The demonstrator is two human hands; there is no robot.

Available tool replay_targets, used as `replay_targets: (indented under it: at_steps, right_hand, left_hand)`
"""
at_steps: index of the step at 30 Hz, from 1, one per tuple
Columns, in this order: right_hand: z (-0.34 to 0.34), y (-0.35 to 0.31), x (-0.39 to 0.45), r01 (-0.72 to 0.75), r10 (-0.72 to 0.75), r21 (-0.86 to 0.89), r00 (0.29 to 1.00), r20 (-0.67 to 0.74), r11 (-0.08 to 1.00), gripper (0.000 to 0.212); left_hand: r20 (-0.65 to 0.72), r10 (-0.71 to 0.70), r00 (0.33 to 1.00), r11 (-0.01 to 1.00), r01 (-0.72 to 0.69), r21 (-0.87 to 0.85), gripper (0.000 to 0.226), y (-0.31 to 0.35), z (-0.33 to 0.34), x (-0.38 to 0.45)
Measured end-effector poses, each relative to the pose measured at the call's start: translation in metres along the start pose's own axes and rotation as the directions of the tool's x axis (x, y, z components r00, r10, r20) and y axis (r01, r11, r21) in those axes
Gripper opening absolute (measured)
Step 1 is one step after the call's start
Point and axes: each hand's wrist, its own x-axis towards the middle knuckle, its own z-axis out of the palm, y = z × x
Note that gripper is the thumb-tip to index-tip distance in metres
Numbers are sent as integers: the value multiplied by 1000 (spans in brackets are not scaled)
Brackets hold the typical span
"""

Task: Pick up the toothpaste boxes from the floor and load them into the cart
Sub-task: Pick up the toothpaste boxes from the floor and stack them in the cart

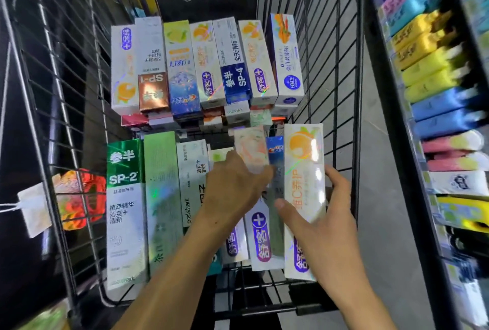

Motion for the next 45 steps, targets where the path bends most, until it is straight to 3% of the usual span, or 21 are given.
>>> replay_targets:
  at_steps: [8,15,18,23,30,38,42,45]
  right_hand:
    - [4,6,8,-21,21,-61,1000,1,998,73]
    - [13,17,15,-56,55,-251,998,-13,966,73]
    - [15,19,19,-17,26,-328,999,22,945,70]
    - [17,20,28,72,-61,-439,997,40,896,58]
    - [22,27,40,49,10,-520,994,111,853,61]
    - [25,32,32,64,12,-610,993,121,790,56]
    - [17,6,15,132,-80,-573,990,114,809,58]
    - [-5,-29,-3,233,-194,-590,972,130,773,60]
  left_hand:
    - [-44,80,996,991,-74,112,77,-3,5,1]
    - [-147,179,973,984,-178,17,49,-18,-2,-7]
    - [-154,274,949,957,-253,140,48,-23,-4,-11]
    - [-170,515,840,805,-407,432,66,-50,-2,0]
    - [-40,555,831,672,-420,610,75,-72,0,7]
    - [-72,555,829,685,-406,605,73,-73,5,6]
    - [-54,514,856,704,-386,596,72,-62,-7,-8]
    - [-44,553,832,664,-408,626,71,-34,-46,-33]
